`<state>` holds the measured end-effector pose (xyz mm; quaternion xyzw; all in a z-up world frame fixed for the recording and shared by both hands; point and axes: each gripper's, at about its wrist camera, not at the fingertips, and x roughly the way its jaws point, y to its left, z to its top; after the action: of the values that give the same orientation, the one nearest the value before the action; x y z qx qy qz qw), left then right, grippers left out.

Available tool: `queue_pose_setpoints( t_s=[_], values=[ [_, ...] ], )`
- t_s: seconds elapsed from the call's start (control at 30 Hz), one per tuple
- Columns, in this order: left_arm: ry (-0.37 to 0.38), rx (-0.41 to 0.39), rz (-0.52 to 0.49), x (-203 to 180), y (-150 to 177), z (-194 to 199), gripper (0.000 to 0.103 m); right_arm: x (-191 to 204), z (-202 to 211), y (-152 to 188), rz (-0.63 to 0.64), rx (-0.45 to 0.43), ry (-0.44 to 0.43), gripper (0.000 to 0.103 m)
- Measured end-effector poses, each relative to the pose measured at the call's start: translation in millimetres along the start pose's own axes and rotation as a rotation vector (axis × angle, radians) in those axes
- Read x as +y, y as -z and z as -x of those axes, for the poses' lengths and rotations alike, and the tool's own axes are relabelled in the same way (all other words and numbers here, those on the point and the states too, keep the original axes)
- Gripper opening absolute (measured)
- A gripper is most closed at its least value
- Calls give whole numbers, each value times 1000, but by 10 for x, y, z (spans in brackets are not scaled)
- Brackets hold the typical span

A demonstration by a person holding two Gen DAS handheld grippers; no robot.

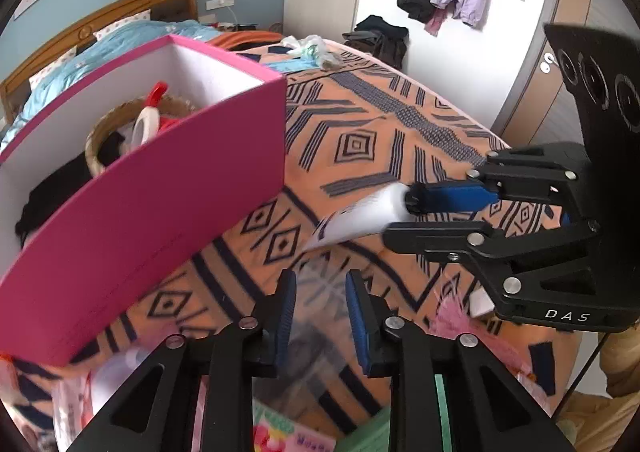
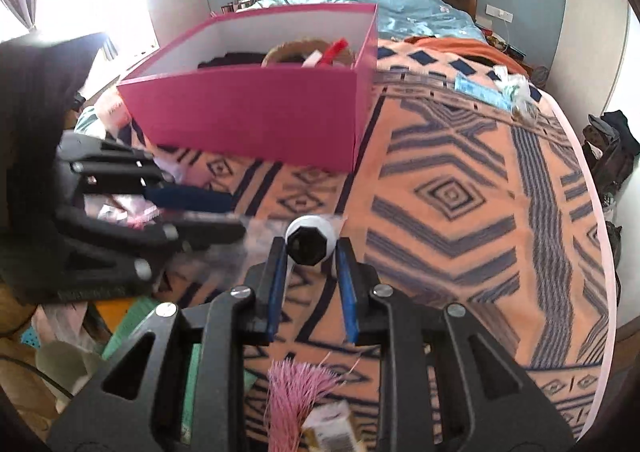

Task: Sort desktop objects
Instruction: 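Grasp the white bottle with the right gripper and lift it, then carry the white bottle with the right gripper toward the pink box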

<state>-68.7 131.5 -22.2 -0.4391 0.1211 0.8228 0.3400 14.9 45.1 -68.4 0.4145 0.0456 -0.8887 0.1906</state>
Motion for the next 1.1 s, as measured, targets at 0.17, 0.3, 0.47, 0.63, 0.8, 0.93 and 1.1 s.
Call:
queue_pose_setpoints(
  t_s=[0.17, 0.3, 0.47, 0.63, 0.8, 0.93, 1.1],
  values=[
    [11, 21, -12, 16, -159, -111, 26, -109, -49, -205, -19, -13, -44, 27],
    [7, 38, -6, 57, -264, -212, 26, -144, -105, -294, -22, -21, -63, 27],
    [6, 41, 32, 146, -321, -269, 26, -161, -180, -383, -29, -35, -75, 27],
    [-4, 24, 39, 199, -347, -286, 13, -194, -308, -441, -46, -25, -97, 27],
    [-11, 16, 35, 249, -352, -296, 11, -256, -441, -477, -74, -13, -122, 27],
    [-9, 15, 29, 257, -377, -297, 11, -257, -491, -514, -63, -12, -130, 30],
    [-5, 19, 34, 270, -372, -310, 11, -216, -518, -536, -38, -16, -115, 30]
  ],
)
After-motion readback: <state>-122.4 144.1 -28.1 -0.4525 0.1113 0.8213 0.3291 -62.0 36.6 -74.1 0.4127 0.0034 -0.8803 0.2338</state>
